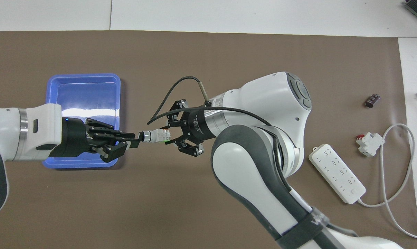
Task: Turn and place switch with both arms
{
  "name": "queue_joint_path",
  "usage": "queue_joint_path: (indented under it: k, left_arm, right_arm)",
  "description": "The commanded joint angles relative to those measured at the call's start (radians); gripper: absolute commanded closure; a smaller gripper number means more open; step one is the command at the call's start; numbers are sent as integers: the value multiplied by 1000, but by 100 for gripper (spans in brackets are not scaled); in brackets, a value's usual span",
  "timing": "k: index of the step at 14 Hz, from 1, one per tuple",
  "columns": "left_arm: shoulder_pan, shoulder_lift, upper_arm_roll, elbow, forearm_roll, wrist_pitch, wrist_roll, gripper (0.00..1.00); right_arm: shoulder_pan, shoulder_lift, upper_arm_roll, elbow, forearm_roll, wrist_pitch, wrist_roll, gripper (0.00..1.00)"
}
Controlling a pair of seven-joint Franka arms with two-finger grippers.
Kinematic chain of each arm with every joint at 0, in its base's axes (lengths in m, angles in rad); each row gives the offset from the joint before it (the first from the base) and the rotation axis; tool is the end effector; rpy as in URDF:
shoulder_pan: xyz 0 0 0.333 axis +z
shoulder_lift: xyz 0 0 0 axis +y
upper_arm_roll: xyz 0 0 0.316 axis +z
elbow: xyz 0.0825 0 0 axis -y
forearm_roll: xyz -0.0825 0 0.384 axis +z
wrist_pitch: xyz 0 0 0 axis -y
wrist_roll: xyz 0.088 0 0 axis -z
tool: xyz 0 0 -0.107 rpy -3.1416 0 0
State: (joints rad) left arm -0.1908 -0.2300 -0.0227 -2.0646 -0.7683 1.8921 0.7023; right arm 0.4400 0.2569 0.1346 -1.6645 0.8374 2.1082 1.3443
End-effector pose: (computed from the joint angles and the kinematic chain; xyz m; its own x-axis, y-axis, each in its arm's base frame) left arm 0.4776 -0.1568 0.5569 0.7789 -0.4744 0.4103 -0.6270 -0.5739 0.5268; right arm 0.5400 0.3813 0.4916 0.3523 -0.6226 -0.6987 -0.9285 -0.3264 -0.1773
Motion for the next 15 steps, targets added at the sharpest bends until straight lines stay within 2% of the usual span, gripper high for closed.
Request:
queue_joint_path:
  k: [1, 7, 9, 10, 15]
  left_arm:
    - [-6, 1, -2, -17, -28, 35, 17, 75]
    - [-6, 1, -3, -12, -29, 21, 16, 76]
    - [-6, 3, -3, -5, -32, 18, 16, 97]
    - [-6, 3, -3, 0, -32, 12, 16, 100]
    - [-6, 3, -2, 1, -32, -13, -6, 100]
  right_arm:
    - [0, -11, 7, -6, -3, 10, -46, 100]
    - [11, -13, 8, -14, -4, 46, -47, 100]
    - [17, -14, 8, -17, -4, 46, -47, 100]
    - [17, -16, 8, -18, -4, 46, -47, 100]
    - [19, -16, 8, -21, -4, 46, -47, 100]
